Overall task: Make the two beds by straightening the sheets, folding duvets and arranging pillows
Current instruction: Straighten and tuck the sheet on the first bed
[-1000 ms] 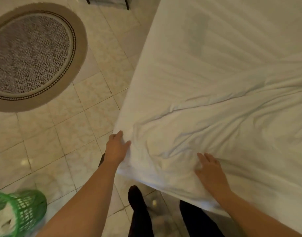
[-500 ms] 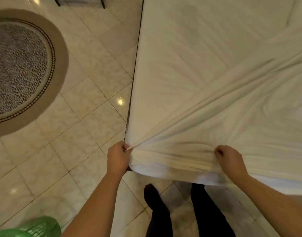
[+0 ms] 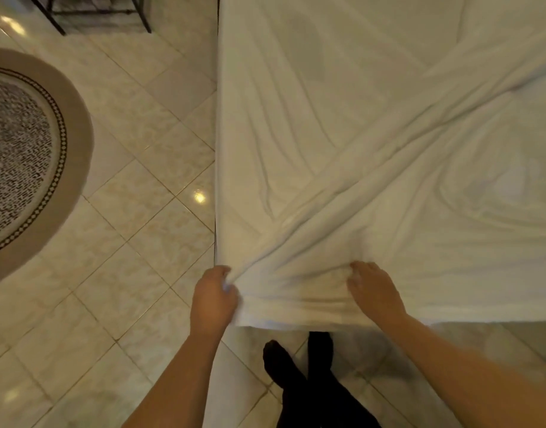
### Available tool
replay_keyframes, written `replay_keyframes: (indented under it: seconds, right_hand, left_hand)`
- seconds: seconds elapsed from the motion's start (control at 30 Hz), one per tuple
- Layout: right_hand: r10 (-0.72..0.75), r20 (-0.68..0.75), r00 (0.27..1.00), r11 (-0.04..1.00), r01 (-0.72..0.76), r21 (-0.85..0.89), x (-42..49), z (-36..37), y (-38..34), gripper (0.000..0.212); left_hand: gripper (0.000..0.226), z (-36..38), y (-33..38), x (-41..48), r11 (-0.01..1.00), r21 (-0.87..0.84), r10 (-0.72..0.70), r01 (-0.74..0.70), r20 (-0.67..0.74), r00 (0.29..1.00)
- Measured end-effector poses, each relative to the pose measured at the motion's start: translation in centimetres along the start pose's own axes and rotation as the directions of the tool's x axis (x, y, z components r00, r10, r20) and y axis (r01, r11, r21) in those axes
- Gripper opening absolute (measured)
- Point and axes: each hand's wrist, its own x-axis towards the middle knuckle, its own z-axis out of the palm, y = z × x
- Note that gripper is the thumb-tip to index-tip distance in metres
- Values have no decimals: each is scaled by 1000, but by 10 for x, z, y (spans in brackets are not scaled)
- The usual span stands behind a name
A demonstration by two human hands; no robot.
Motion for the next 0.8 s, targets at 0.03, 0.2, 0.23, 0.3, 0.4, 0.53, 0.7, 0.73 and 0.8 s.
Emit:
replay_keyframes:
  seconds: [0.03,0.2,0.23,0.3,0.4,0.53,0.7,0.73,0.8]
  right_hand:
    - [16,-1,1000,999,-16,52,-2,-2,-8,43]
    - [29,353,935,999,-43,31,3,-2,-29,64]
    - [36,383,923,999,-46,15,5,-2,-29,63]
    - [57,380,923,997,-74,31,9,-4,-29,59]
    - [122,342,932,987,-151,59,11,-11,-45,55]
    - [222,295,929,967,-249,55,14,2,-76,58]
    - [374,232,898,889,-419,185,7,12,-110,60]
    - [395,226,890,868,-443,227,5,11,-115,59]
    - [422,221,879,827,-473,304,2,6,-123,59]
  left_hand:
    - [34,2,7,3,998,17,52,-53,39,998]
    - [16,-2,23,9,988,129,65,-80,116,991]
    - [15,-5,26,9,990,126,51,-65,111,993]
    - [17,-11,29,8,991,116,59,-73,120,991]
    - [15,-28,38,18,981,134,111,-141,208,972]
    - [6,-46,29,45,963,143,173,-228,320,932]
    - [25,-70,21,80,943,122,210,-310,502,839]
    - [27,-75,22,87,937,126,220,-326,512,830]
    - [35,-88,28,101,917,150,244,-369,521,818]
